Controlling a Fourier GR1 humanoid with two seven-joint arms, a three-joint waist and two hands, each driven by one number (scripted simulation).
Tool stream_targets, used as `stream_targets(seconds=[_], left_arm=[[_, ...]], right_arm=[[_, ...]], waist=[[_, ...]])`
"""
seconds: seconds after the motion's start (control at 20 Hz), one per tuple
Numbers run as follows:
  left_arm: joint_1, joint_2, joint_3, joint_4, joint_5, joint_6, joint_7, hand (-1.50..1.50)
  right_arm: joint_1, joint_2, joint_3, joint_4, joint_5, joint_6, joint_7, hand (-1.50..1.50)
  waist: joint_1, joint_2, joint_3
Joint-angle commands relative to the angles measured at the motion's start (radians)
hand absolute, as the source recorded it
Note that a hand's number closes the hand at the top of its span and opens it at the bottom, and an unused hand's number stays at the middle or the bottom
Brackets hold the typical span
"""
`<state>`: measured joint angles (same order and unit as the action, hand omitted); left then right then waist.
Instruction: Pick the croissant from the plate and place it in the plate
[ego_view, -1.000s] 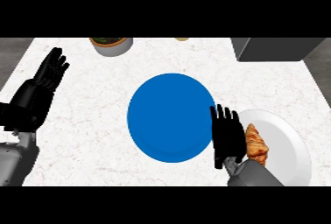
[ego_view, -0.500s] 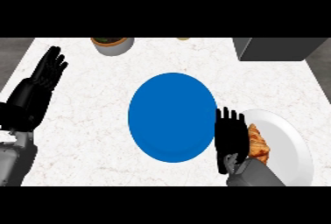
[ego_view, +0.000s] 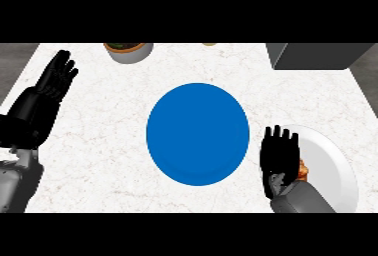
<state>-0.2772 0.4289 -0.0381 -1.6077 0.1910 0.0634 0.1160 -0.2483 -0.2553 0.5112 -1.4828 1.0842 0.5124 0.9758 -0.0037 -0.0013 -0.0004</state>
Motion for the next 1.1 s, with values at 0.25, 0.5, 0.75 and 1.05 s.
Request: stream_targets(seconds=[0.25,0.5,0.75,1.05], left_arm=[[0.016,-0.043,0.020,-0.012,-0.041,-0.026,-0.009,0.00],[-0.005,-0.038,0.047,-0.072,-0.048,-0.024,0.086,0.00],[-0.035,-0.041,0.097,0.100,-0.049,-0.104,-0.060,0.00],[-0.026,-0.081,0.064,-0.004,-0.082,-0.059,0.023,0.00]], right_arm=[[0.064,0.020,-0.062,0.016,0.067,0.066,0.039,-1.50],[0.092,-0.015,-0.134,0.082,0.068,0.017,-0.067,-1.50],[0.032,0.017,-0.167,0.212,0.127,-0.016,-0.073,-1.50],[0.040,-0.034,-0.108,0.245,0.208,-0.237,-0.242,1.50]], waist=[[0.003,0.000,0.000],[0.004,0.000,0.001],[0.004,0.003,0.000],[0.010,0.002,0.001]])
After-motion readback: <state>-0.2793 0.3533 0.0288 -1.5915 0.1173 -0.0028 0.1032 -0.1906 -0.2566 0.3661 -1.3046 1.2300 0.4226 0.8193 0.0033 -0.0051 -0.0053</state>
